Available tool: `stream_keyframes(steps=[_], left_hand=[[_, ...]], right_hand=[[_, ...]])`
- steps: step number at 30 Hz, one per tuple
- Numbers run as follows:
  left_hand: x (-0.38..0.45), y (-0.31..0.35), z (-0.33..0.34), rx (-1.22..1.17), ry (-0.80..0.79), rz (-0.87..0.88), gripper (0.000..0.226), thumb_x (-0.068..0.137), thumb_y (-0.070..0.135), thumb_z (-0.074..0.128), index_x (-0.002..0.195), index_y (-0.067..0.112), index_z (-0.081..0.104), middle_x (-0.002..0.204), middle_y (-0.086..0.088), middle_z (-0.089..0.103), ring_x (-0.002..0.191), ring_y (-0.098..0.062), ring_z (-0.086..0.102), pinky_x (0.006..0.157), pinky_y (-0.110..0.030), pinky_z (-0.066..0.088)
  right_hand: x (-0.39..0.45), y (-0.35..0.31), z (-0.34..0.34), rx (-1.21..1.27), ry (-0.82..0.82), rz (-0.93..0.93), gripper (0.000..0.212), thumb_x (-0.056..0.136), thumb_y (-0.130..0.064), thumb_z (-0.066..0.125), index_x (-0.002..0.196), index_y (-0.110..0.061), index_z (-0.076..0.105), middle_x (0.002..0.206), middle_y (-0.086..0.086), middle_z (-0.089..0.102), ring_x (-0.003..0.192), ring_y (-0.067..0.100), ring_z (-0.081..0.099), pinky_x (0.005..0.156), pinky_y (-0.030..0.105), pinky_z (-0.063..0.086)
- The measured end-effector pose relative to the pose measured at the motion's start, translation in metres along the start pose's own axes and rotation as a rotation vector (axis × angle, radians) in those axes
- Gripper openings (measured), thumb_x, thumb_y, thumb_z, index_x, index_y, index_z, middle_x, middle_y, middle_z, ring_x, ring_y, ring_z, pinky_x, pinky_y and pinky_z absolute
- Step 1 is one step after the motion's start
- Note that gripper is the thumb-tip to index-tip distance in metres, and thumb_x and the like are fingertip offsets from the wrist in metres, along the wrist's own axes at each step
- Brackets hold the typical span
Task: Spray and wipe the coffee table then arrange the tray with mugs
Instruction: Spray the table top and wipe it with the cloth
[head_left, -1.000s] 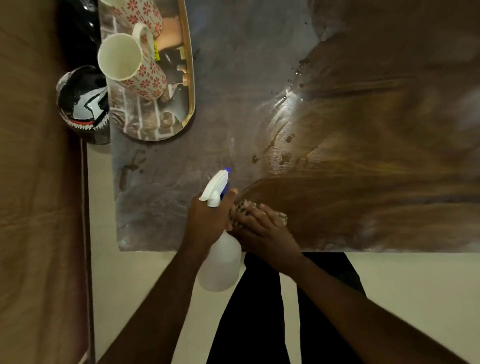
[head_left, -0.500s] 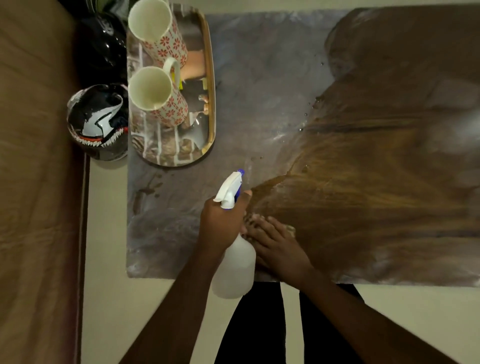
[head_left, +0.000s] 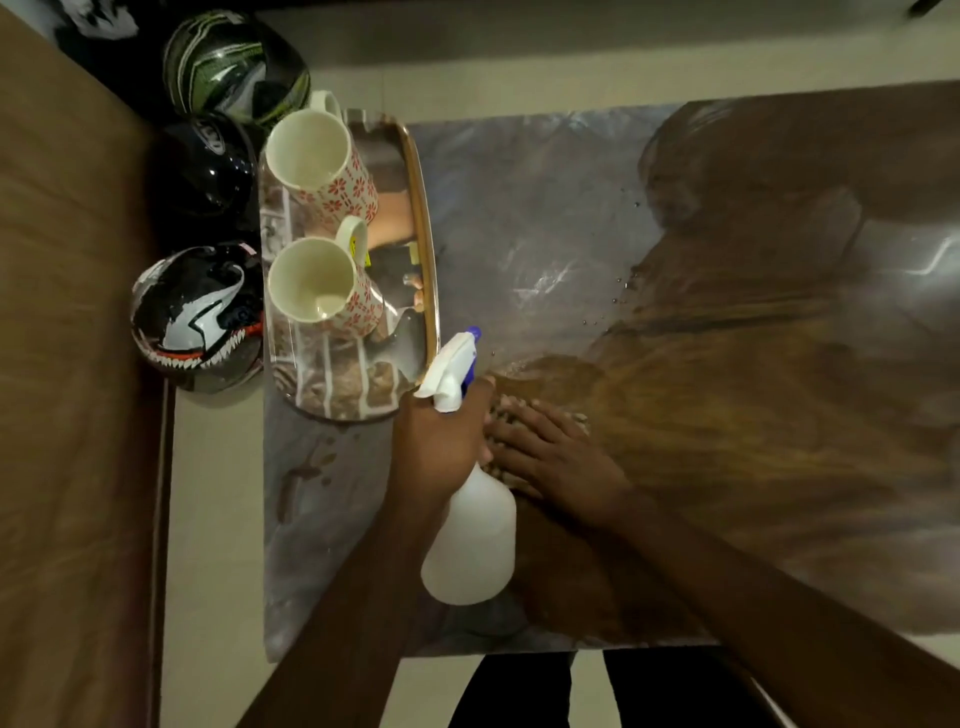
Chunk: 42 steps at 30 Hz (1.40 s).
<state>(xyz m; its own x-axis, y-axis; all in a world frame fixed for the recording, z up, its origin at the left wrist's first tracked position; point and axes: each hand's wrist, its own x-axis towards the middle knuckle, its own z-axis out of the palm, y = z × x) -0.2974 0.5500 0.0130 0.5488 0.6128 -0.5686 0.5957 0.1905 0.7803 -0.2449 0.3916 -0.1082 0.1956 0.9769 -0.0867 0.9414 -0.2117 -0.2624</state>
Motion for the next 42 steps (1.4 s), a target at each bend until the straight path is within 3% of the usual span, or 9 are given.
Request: stream_keyframes(steps=[3, 7, 10, 13, 21, 29, 33, 37, 42], left_hand=[[0.011, 0.012, 0.005, -0.028, -0.029, -0.040, 0.012, 0.088, 0.031, 0.067, 0.078, 0.038, 0.065, 0.069, -0.007, 0.069, 0.045, -0.019, 0.053, 0.053, -0.030, 0.045], [0.032, 0.018, 0.022, -0.025, -0.049, -0.026, 0.010, 0.089, 0.030, 0.066, 0.079, 0.032, 0.067, 0.065, -0.004, 0.068, 0.043, -0.019, 0.053, 0.050, -0.029, 0.043], [0.044, 0.027, 0.034, 0.013, -0.005, -0.004, 0.017, 0.089, 0.026, 0.065, 0.099, 0.013, 0.068, 0.055, -0.002, 0.060, 0.039, -0.015, 0.051, 0.046, -0.026, 0.045], [0.053, 0.042, 0.041, 0.020, -0.038, 0.041, 0.015, 0.090, 0.024, 0.065, 0.104, 0.022, 0.069, 0.070, 0.005, 0.068, 0.051, -0.004, 0.062, 0.051, -0.016, 0.048], [0.085, 0.069, 0.050, -0.005, -0.017, -0.041, 0.007, 0.089, 0.028, 0.065, 0.085, 0.023, 0.066, 0.062, -0.004, 0.066, 0.038, -0.015, 0.050, 0.044, -0.026, 0.043], [0.112, 0.092, 0.059, 0.099, 0.070, -0.022, 0.020, 0.088, 0.028, 0.064, 0.074, 0.014, 0.062, 0.055, -0.008, 0.060, 0.037, -0.015, 0.050, 0.046, -0.025, 0.044], [0.124, 0.107, 0.055, 0.096, 0.003, -0.027, 0.021, 0.092, 0.034, 0.062, 0.093, 0.014, 0.068, 0.070, -0.008, 0.070, 0.037, -0.014, 0.051, 0.040, -0.021, 0.043], [0.138, 0.127, 0.060, 0.102, 0.042, 0.025, 0.028, 0.091, 0.028, 0.062, 0.075, 0.005, 0.066, 0.059, -0.011, 0.061, 0.033, -0.012, 0.048, 0.039, -0.022, 0.042], [0.150, 0.146, 0.077, 0.153, -0.055, 0.081, 0.015, 0.089, 0.034, 0.064, 0.080, 0.023, 0.069, 0.068, -0.011, 0.071, 0.042, -0.019, 0.054, 0.051, -0.031, 0.049]], right_hand=[[-0.011, 0.049, -0.013, 0.023, 0.093, 0.357, 0.060, 0.087, -0.031, 0.062, 0.141, -0.026, 0.037, 0.150, 0.004, 0.037, 0.142, 0.028, 0.024, 0.115, 0.048, 0.018], [0.066, 0.068, -0.026, 0.105, 0.282, 0.806, 0.054, 0.088, -0.036, 0.046, 0.141, -0.024, 0.040, 0.150, 0.005, 0.037, 0.141, 0.031, 0.024, 0.115, 0.050, 0.018], [0.093, 0.046, -0.016, 0.146, 0.290, 0.573, 0.051, 0.090, -0.035, 0.043, 0.138, -0.017, 0.043, 0.146, 0.008, 0.042, 0.139, 0.032, 0.028, 0.116, 0.049, 0.018], [0.050, 0.048, -0.019, 0.082, 0.176, 0.209, 0.048, 0.091, -0.033, 0.052, 0.136, -0.019, 0.044, 0.143, 0.006, 0.046, 0.138, 0.029, 0.031, 0.115, 0.048, 0.022], [0.078, 0.166, -0.053, 0.061, 0.287, 0.907, 0.055, 0.087, -0.037, 0.038, 0.140, -0.022, 0.039, 0.147, 0.006, 0.039, 0.141, 0.032, 0.024, 0.113, 0.051, 0.022], [0.082, 0.151, -0.043, 0.035, 0.165, 0.152, 0.053, 0.086, -0.037, 0.052, 0.137, -0.026, 0.041, 0.144, 0.000, 0.045, 0.138, 0.027, 0.032, 0.113, 0.045, 0.021], [0.063, 0.207, -0.061, 0.049, 0.219, 0.537, 0.051, 0.090, -0.042, 0.039, 0.138, -0.027, 0.041, 0.145, 0.003, 0.043, 0.137, 0.028, 0.031, 0.113, 0.044, 0.019], [0.138, 0.208, -0.067, 0.123, 0.356, 0.877, 0.051, 0.089, -0.038, 0.041, 0.138, -0.022, 0.044, 0.145, 0.005, 0.042, 0.139, 0.031, 0.027, 0.113, 0.049, 0.021], [0.179, 0.174, -0.054, 0.161, 0.264, 0.394, 0.050, 0.087, -0.035, 0.044, 0.131, -0.013, 0.053, 0.138, 0.011, 0.051, 0.134, 0.032, 0.037, 0.112, 0.044, 0.022]])
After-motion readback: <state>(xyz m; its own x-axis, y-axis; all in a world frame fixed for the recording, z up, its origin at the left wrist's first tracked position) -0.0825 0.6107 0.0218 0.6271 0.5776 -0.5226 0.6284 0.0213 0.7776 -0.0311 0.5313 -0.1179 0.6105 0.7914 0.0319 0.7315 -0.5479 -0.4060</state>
